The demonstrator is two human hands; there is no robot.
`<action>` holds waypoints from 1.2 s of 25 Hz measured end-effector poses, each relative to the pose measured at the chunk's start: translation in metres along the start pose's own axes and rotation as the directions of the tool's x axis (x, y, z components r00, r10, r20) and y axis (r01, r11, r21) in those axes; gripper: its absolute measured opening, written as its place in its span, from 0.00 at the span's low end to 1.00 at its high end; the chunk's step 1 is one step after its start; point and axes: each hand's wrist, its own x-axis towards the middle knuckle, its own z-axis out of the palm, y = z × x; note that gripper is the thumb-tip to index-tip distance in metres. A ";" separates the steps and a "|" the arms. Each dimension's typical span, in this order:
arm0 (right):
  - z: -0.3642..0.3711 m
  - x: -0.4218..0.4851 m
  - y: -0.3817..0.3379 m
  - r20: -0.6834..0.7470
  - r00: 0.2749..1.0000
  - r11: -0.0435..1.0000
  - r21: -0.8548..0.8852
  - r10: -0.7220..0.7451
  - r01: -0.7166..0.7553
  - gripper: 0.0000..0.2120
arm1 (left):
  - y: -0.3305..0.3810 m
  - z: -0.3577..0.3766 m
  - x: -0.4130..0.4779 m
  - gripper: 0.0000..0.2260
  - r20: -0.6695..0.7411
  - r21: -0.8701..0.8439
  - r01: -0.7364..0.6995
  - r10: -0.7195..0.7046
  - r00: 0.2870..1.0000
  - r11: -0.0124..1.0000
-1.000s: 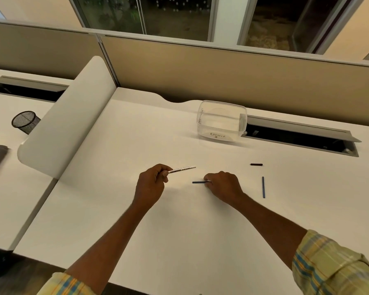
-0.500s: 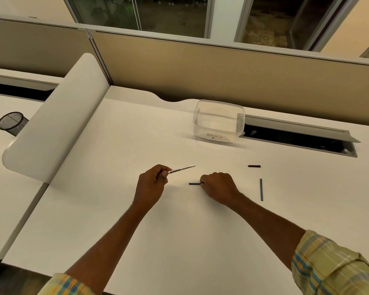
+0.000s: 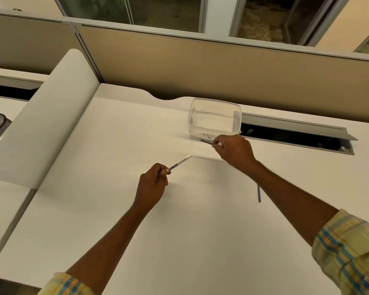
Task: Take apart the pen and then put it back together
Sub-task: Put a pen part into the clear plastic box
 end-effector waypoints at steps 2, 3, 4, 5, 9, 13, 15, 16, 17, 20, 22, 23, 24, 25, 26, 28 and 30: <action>-0.011 0.020 0.001 -0.030 0.999 1.000 0.015 0.011 -0.011 0.10 | 0.000 0.004 0.003 0.10 0.011 -0.011 0.008 -0.008 1.000 1.000; -0.015 0.031 0.001 -0.031 0.999 1.000 0.020 0.017 -0.017 0.10 | 0.000 0.006 0.005 0.10 0.019 -0.017 0.012 -0.012 1.000 1.000; -0.018 0.041 0.001 -0.027 0.999 0.999 0.023 0.023 -0.022 0.09 | 0.000 0.008 0.007 0.10 0.027 -0.024 0.017 -0.016 1.000 1.000; -0.020 0.052 0.001 -0.019 0.999 0.999 0.021 0.029 -0.028 0.09 | 0.000 0.009 0.008 0.10 0.031 -0.031 0.022 -0.021 0.999 0.999; -0.015 0.090 0.002 0.041 0.998 0.999 0.004 0.054 -0.054 0.09 | -0.003 0.017 0.016 0.09 0.037 -0.045 0.043 -0.041 0.998 0.998; -0.004 0.118 0.006 0.119 0.991 0.998 -0.012 0.067 -0.066 0.08 | -0.010 0.024 0.023 0.10 0.061 -0.035 0.054 -0.052 0.997 0.998; -0.001 0.128 0.010 0.167 0.985 0.998 -0.026 0.052 -0.048 0.08 | -0.013 0.025 0.026 0.09 0.064 -0.043 0.061 -0.058 0.996 0.997; 0.002 0.133 0.012 0.190 0.981 0.999 -0.043 0.041 -0.033 0.07 | -0.013 0.026 0.027 0.09 0.067 -0.049 0.064 -0.060 0.996 0.997; 0.005 0.137 0.015 0.209 0.977 0.998 -0.062 0.028 -0.016 0.07 | -0.014 0.026 0.029 0.09 0.071 -0.054 0.064 -0.060 0.996 0.996; 0.015 0.145 0.017 0.260 0.965 0.993 -0.115 0.009 0.022 0.07 | -0.017 0.029 0.034 0.09 0.089 -0.054 0.063 -0.059 0.994 0.997; 0.020 0.148 0.019 0.280 0.960 0.991 -0.130 0.000 0.038 0.07 | -0.019 0.031 0.036 0.09 0.104 -0.048 0.066 -0.060 0.993 0.997; 0.023 0.149 0.020 0.288 0.958 0.991 -0.130 0.001 0.038 0.07 | -0.020 0.032 0.037 0.09 0.109 -0.045 0.064 -0.059 0.992 0.997; 0.025 0.149 0.021 0.296 0.955 0.991 -0.129 0.004 0.036 0.07 | -0.021 0.033 0.039 0.09 0.113 -0.041 0.060 -0.055 0.992 0.997; 0.027 0.149 0.021 0.304 0.953 0.991 -0.127 0.006 0.034 0.07 | -0.021 0.033 0.040 0.09 0.116 -0.038 0.056 -0.052 0.992 0.998; 0.028 0.150 0.022 0.308 0.951 0.992 -0.126 0.009 0.031 0.06 | -0.021 0.033 0.041 0.09 0.118 -0.036 0.054 -0.050 0.992 0.998; 0.029 0.151 0.022 0.309 0.951 0.993 -0.119 0.021 0.017 0.06 | -0.021 0.032 0.044 0.09 0.121 -0.039 0.054 -0.049 0.991 0.998; 0.026 0.149 0.021 0.298 0.954 0.994 -0.107 0.039 -0.007 0.06 | -0.020 0.031 0.045 0.09 0.124 -0.034 0.047 -0.043 0.991 0.998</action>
